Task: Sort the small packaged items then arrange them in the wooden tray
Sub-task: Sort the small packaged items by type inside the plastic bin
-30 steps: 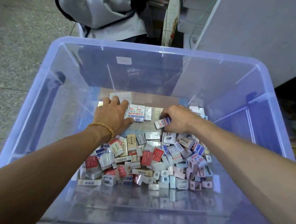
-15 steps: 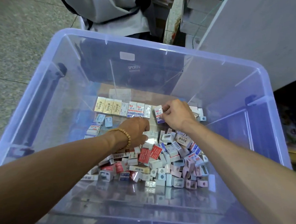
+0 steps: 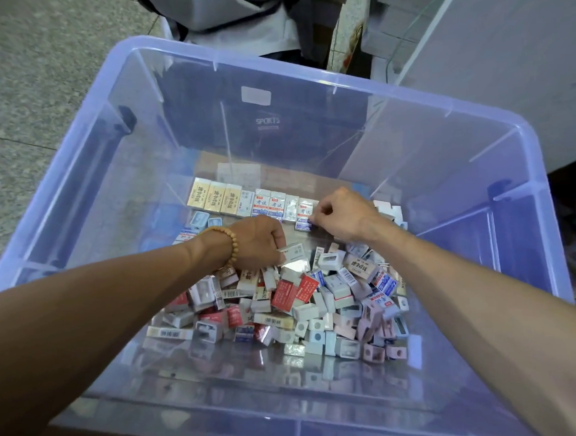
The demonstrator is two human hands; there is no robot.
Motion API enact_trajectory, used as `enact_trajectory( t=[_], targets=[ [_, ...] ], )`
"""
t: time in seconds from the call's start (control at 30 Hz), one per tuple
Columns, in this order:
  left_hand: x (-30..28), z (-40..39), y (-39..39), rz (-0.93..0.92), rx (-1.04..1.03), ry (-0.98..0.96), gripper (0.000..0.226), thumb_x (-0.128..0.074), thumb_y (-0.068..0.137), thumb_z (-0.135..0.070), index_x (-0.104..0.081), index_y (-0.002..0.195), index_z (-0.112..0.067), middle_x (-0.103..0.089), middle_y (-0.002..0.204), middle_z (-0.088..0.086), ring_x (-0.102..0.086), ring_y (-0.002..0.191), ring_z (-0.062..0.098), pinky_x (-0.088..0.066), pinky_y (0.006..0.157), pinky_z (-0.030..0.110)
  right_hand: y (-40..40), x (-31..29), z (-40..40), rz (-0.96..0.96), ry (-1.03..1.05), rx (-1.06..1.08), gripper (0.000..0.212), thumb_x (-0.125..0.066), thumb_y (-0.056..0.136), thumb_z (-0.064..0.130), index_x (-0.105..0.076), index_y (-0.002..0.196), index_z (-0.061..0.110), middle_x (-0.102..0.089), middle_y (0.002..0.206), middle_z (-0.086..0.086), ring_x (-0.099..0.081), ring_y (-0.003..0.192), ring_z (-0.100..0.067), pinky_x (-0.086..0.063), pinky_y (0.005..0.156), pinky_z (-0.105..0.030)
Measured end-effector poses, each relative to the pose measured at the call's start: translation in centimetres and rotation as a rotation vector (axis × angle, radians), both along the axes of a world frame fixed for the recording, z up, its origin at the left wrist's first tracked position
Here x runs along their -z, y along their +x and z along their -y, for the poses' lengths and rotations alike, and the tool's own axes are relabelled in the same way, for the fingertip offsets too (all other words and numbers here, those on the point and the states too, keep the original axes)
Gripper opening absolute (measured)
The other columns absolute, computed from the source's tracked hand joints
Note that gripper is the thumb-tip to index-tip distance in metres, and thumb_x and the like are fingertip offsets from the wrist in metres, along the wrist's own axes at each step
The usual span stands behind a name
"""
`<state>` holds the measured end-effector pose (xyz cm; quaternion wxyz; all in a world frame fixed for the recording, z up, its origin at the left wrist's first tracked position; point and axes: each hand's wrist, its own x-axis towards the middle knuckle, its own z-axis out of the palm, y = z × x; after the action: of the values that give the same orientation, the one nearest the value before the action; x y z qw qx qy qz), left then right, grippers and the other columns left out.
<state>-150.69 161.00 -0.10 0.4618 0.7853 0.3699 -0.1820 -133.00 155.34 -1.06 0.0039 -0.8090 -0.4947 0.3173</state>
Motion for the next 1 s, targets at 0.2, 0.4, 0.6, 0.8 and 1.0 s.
enact_trajectory(
  t=[0.2,0.4,0.6,0.8,1.0],
  targets=[
    [-0.5,-0.4,-0.1,0.007,-0.067,-0.068,0.010,-0.068,0.088,-0.012,-0.062,0.096,-0.013,-0.062,0.077,-0.003,-0.059,0.073,0.013,-0.053,0.075,0.031,-0.6,-2.2,1.0,-0.069,-0.348,-0.354,0.025,-0.077,0.080,0.037,-0.070,0.105,0.035,-0.063,0.094,0.021,-0.059,0.094,-0.009,-0.040,0.107,-0.045],
    [-0.9,-0.5,-0.1,0.021,-0.087,-0.056,0.010,-0.067,0.089,-0.013,-0.060,0.096,-0.014,-0.059,0.075,-0.004,-0.056,0.067,0.011,-0.048,0.064,0.023,-1.3,-2.4,2.7,-0.068,-0.297,-0.374,0.020,-0.075,0.086,0.028,-0.069,0.105,0.031,-0.059,0.089,0.017,-0.059,0.085,-0.011,-0.042,0.077,-0.027],
    [-1.0,-0.7,-0.3,0.024,-0.109,-0.074,0.010,-0.066,0.089,-0.011,-0.061,0.097,-0.013,-0.062,0.078,-0.002,-0.059,0.068,0.012,-0.050,0.061,0.021,0.5,-3.5,1.3,-0.173,-0.084,-0.050,0.009,-0.073,0.087,0.018,-0.067,0.083,0.022,-0.063,0.078,0.006,-0.057,0.074,-0.014,-0.041,0.060,-0.025],
    [-0.3,-0.8,-0.2,0.026,-0.141,-0.072,0.009,-0.068,0.088,-0.011,-0.061,0.093,-0.013,-0.060,0.074,-0.003,-0.058,0.063,0.012,-0.049,0.057,0.021,1.1,-0.6,0.1,0.041,-0.023,0.102,0.012,-0.070,0.087,0.012,-0.079,0.094,0.014,-0.075,0.093,-0.005,-0.065,0.085,-0.020,-0.052,0.067,-0.028],
    [0.6,-0.8,0.1,0.017,-0.170,-0.049,0.012,-0.070,0.086,-0.012,-0.059,0.086,-0.017,-0.065,0.076,0.000,-0.060,0.064,0.014,-0.052,0.060,0.026,0.4,0.2,1.6,0.148,0.222,0.159,0.013,-0.065,0.089,0.015,-0.077,0.093,0.014,-0.075,0.095,-0.009,-0.066,0.090,-0.031,-0.055,0.077,-0.037]
  ],
)
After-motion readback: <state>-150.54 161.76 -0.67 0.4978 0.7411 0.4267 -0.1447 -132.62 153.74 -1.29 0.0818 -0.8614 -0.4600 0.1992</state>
